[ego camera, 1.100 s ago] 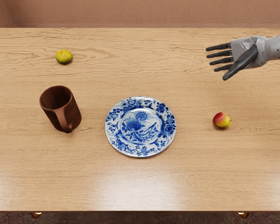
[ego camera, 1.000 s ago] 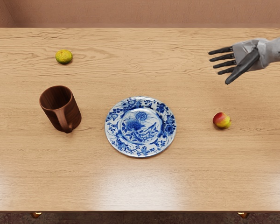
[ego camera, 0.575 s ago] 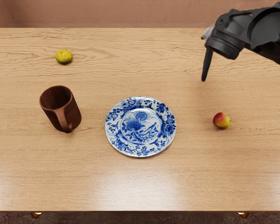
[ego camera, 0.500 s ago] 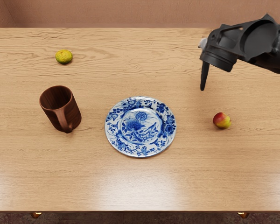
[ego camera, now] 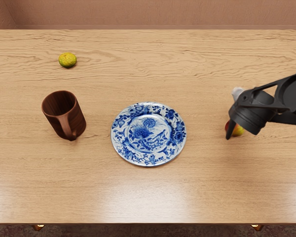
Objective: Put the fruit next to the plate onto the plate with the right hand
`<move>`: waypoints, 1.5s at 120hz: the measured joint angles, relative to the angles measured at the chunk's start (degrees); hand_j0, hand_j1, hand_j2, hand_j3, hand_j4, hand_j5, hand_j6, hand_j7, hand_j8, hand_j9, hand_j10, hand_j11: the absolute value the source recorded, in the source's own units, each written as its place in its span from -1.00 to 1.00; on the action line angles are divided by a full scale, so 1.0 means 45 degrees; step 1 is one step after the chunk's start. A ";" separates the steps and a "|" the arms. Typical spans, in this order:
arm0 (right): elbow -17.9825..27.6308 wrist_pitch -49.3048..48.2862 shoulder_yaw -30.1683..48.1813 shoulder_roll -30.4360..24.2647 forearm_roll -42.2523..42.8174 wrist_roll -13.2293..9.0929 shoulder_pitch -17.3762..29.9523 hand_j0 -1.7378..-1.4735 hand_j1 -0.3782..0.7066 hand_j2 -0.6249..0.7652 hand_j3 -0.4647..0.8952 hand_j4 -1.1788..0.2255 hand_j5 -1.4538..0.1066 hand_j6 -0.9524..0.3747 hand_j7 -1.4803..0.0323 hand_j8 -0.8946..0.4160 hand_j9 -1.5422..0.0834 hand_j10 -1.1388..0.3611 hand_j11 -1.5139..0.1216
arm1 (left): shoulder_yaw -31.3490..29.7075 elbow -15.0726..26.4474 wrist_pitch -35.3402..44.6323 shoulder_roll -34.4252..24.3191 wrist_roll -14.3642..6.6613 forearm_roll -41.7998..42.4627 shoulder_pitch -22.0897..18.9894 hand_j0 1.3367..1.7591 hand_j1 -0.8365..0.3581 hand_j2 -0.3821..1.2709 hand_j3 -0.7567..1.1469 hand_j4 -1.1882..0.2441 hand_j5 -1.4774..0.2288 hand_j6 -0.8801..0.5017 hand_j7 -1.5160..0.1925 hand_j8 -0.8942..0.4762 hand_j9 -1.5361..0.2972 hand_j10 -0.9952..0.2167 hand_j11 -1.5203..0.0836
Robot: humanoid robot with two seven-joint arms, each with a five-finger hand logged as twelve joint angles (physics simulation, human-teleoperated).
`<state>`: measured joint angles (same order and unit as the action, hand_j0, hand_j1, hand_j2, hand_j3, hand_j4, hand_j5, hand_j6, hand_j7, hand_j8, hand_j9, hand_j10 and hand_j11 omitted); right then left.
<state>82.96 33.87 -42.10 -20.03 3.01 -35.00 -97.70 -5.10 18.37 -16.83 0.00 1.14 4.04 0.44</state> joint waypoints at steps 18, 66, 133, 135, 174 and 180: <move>0.0512 0.0191 -0.0078 -0.0036 -0.0020 0.0000 0.0031 -0.40 -0.76 -0.12 -0.32 0.56 0.73 0.31 0.82 0.24 0.77 0.41 0.72 | 0.0000 0.0000 0.0000 0.0000 0.0000 0.0000 0.0000 0.52 0.98 -0.54 -0.20 0.66 0.73 0.27 0.77 0.31 0.68 0.64 0.90; 0.0562 0.0249 -0.0665 0.0380 -0.0042 0.0000 0.0066 -0.40 -0.33 -0.18 -0.32 0.28 0.40 0.01 0.48 -0.06 0.45 0.14 0.41 | 0.0000 0.0000 0.0000 0.0000 0.0000 0.0000 0.0000 0.52 0.98 -0.54 -0.20 0.66 0.73 0.27 0.77 0.31 0.68 0.64 0.90; 0.0138 0.0271 -0.0592 0.0520 -0.0098 -0.0012 0.0555 -0.32 0.20 -0.13 -0.32 -0.18 -0.12 -0.15 -0.07 -0.25 -0.07 -0.27 -0.11 | 0.0002 0.0000 0.0001 0.0000 -0.0003 -0.0001 0.0000 0.52 0.98 -0.54 -0.20 0.66 0.73 0.27 0.77 0.31 0.68 0.64 0.90; 0.0114 0.0269 -0.0545 0.0510 -0.0095 -0.0011 0.0592 -0.30 0.20 -0.13 -0.32 -0.21 -0.16 -0.14 -0.10 -0.22 -0.12 -0.29 -0.16 | 0.0002 0.0000 0.0002 0.0000 -0.0002 -0.0001 0.0000 0.52 0.98 -0.54 -0.21 0.66 0.73 0.27 0.77 0.31 0.68 0.64 0.90; -0.0124 0.0253 0.2734 -0.1902 -0.0080 -0.0018 0.1112 -0.28 0.25 0.16 -0.32 -0.26 -0.52 -0.08 -0.45 -0.19 -0.46 -0.55 -0.50 | 0.0000 0.0000 -0.0005 0.0000 0.0000 0.0000 0.0000 0.52 0.98 -0.54 -0.20 0.66 0.73 0.27 0.77 0.31 0.68 0.64 0.90; -0.0319 0.0100 0.4531 -0.2643 -0.0066 -0.0024 0.1698 -0.28 0.26 0.17 -0.32 -0.25 -0.54 -0.06 -0.47 -0.17 -0.48 -0.57 -0.52 | 0.0001 0.0000 -0.0005 0.0000 -0.0004 0.0000 0.0000 0.52 0.98 -0.54 -0.20 0.66 0.73 0.27 0.77 0.31 0.68 0.64 0.90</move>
<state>81.53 34.32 -21.71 -31.93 2.71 -35.11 -90.06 -5.09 18.37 -16.85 0.00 1.12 4.04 0.44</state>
